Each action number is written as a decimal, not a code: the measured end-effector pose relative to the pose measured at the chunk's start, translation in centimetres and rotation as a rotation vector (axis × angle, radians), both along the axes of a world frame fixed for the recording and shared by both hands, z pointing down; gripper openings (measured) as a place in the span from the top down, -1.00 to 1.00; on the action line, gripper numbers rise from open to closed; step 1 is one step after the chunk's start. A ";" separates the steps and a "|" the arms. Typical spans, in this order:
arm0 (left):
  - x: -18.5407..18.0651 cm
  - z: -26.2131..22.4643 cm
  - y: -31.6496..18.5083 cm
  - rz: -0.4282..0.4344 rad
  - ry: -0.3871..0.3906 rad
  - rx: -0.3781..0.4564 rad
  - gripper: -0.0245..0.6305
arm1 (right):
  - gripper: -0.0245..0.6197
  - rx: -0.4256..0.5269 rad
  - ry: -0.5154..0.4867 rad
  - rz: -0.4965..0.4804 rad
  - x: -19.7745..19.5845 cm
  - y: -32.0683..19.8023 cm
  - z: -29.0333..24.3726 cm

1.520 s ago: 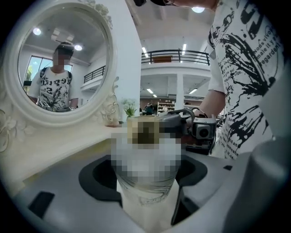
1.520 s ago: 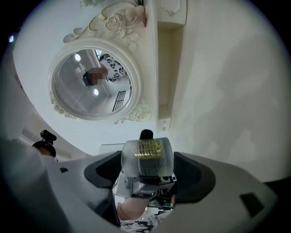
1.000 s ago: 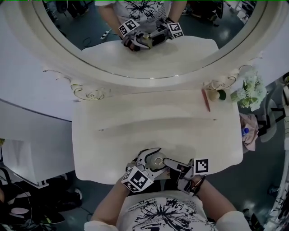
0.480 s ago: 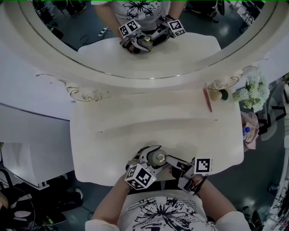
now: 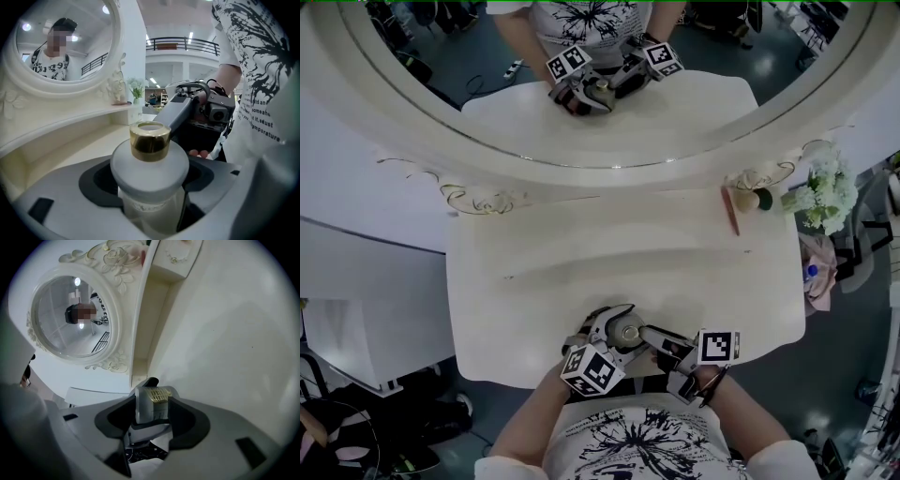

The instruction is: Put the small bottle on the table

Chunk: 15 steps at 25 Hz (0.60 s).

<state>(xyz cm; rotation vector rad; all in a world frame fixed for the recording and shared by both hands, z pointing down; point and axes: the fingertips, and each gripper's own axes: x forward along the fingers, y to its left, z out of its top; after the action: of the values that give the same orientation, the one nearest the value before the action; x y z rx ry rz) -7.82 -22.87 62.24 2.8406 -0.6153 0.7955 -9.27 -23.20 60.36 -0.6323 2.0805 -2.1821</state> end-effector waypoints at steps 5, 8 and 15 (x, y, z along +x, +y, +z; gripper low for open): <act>-0.6 -0.5 0.1 -0.039 0.009 -0.012 -0.15 | 0.25 -0.047 0.076 0.017 0.4 0.5 0.8; -0.8 -2.0 -0.1 -0.063 0.041 0.016 -0.15 | 0.30 -0.039 0.095 0.020 0.4 0.5 0.6; -1.1 -6.0 0.2 -0.077 0.101 0.096 -0.15 | 0.75 0.066 0.080 0.095 1.3 -0.6 -3.0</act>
<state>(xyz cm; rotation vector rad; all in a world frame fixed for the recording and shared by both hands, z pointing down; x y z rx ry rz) -8.90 -22.70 56.21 2.9012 -0.7625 0.6215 -7.99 -23.79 57.40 -0.8068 2.1034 -2.0615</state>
